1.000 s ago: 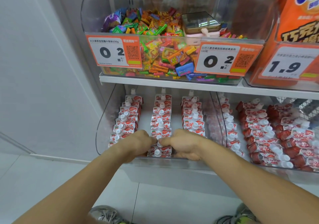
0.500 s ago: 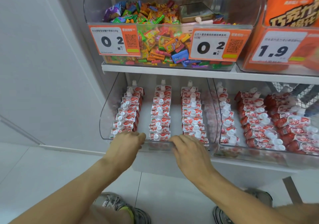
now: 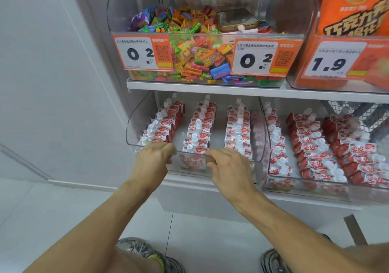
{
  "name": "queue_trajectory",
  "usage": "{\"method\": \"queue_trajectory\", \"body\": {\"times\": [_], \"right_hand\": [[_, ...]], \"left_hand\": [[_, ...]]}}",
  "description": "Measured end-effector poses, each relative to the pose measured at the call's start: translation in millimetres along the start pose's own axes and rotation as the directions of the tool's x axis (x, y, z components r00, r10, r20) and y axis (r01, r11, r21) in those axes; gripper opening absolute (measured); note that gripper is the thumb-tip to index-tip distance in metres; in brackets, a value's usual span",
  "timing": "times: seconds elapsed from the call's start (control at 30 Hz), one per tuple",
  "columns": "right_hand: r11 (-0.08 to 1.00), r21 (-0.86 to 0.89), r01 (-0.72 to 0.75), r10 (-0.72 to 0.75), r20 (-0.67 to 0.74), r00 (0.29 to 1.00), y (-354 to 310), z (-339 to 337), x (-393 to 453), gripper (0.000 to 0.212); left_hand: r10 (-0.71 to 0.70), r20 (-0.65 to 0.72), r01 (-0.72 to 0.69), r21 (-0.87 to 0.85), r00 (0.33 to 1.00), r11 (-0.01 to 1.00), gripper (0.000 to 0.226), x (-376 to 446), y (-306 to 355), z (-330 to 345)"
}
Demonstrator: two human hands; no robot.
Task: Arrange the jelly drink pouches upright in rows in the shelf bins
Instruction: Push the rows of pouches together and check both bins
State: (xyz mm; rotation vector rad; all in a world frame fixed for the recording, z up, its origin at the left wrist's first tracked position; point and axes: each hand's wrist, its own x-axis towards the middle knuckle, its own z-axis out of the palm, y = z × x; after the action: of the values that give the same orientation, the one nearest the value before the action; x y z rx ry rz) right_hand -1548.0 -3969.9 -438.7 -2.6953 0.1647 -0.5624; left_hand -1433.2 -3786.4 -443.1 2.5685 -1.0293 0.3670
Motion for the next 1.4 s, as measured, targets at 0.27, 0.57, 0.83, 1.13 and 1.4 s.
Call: {"method": "queue_trajectory", "body": {"times": [0.27,0.57,0.83,1.13,1.4], "right_hand": [[0.999,-0.014,-0.037,0.037,0.047,0.998,27,17,7,0.025],[0.966,0.062,0.249,-0.247,-0.038,0.968,39,-22,-27,0.047],[0.996,-0.051,0.076,-0.084,-0.180,0.980,182,-153,-95,0.017],[0.992,-0.117,-0.037,0.048,0.093,0.995,274,-170,-125,0.018],[0.997,0.004,-0.083,0.083,-0.030,0.996,276,-170,-114,0.013]], "left_hand": [[-0.014,0.114,0.014,-0.002,0.993,1.000,0.040,14,9,25],[-0.071,0.075,0.070,0.021,0.995,0.997,0.021,2,37,8],[0.423,-0.133,-0.442,-0.193,0.896,0.876,0.016,-2,205,25],[0.364,0.121,-0.369,0.026,0.924,0.929,0.042,27,298,100],[0.259,0.036,-0.250,-0.157,0.965,0.955,0.035,52,312,100]]}}
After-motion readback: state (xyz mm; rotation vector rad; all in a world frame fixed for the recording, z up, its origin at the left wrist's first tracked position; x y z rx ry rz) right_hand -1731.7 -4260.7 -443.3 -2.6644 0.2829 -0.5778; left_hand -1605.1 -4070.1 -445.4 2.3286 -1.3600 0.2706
